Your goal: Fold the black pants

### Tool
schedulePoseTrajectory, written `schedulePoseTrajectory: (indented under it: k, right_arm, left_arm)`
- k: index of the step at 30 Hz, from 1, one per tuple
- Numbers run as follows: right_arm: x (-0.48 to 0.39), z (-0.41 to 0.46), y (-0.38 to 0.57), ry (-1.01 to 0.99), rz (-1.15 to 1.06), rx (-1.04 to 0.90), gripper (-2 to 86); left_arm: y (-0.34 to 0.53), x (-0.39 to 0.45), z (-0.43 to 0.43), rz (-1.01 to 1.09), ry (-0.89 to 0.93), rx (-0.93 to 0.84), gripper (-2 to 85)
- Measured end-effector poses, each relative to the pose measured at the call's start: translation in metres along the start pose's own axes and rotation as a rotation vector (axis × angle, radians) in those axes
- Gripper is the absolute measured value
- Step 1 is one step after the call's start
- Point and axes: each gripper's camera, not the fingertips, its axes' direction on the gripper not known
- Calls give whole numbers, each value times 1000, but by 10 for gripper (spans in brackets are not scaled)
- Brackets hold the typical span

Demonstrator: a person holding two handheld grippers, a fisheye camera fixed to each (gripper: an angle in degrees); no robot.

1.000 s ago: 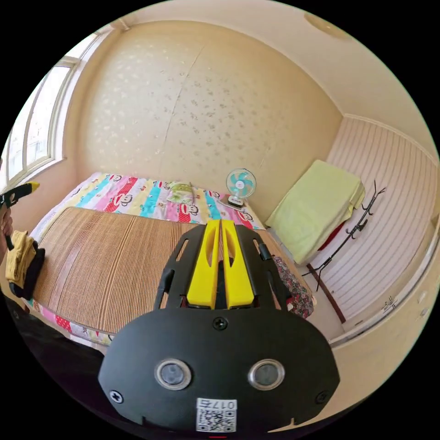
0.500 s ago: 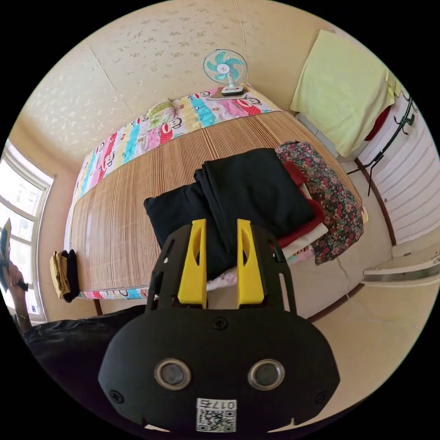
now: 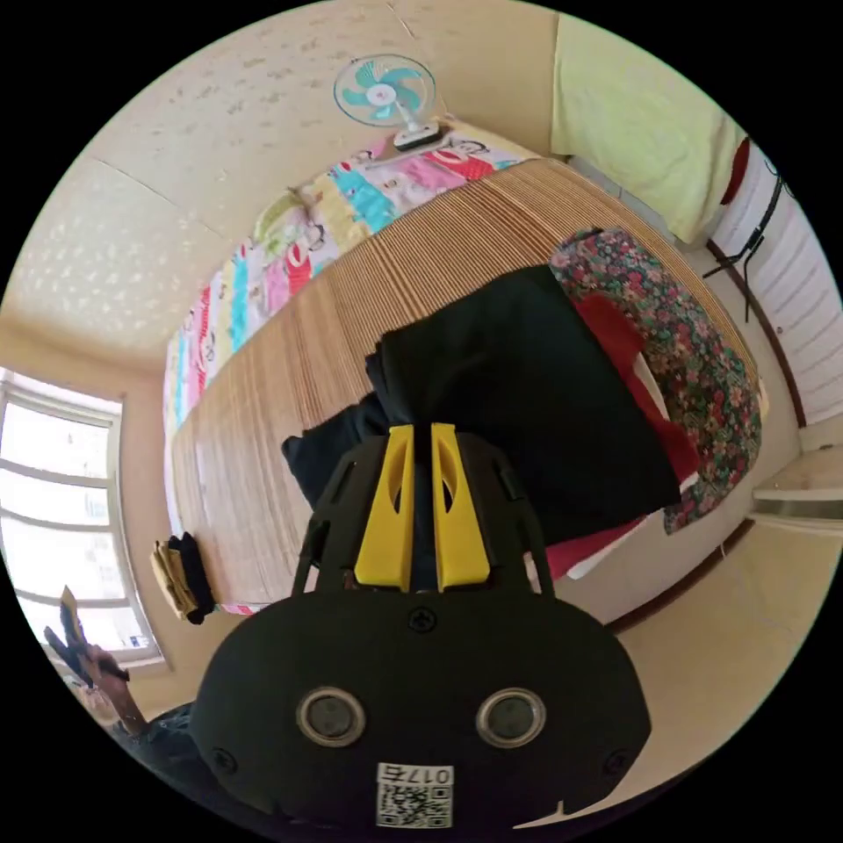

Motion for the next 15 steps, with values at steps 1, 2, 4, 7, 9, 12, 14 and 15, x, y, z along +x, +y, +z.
schedulePoseTrajectory:
  k: [1,2,4,7,9,12,14,15]
  right_arm:
    - [-11,-35,-12,-136,-42,81,27]
    - [-25,-70,-24,-254,-92,160,23]
    - [-54,-119,-38,-398,-201,258,18]
    - [-95,-180,-48,-587,-307,371,15]
    - [-106,-204,-44,-733,-328,418,15]
    - [-106,-224,-16,-950,-381,528,18]
    - [-93,-214,9,-939,-334,565,21]
    - [-87,-209,15,-913,-295,570,21]
  left_arm:
    - [1,0,0,4,1,4,14]
    - [3,0,2,6,4,9,1]
    - [3,-3,5,0,27,5,-6]
    - [-3,-13,12,-35,112,10,-9]
    - [-7,-23,13,-76,164,34,-9]
    - [-11,-33,12,-88,218,53,-10]
    - [-11,-40,11,-98,220,61,-10]
    - [-10,-45,11,-112,224,63,-10]
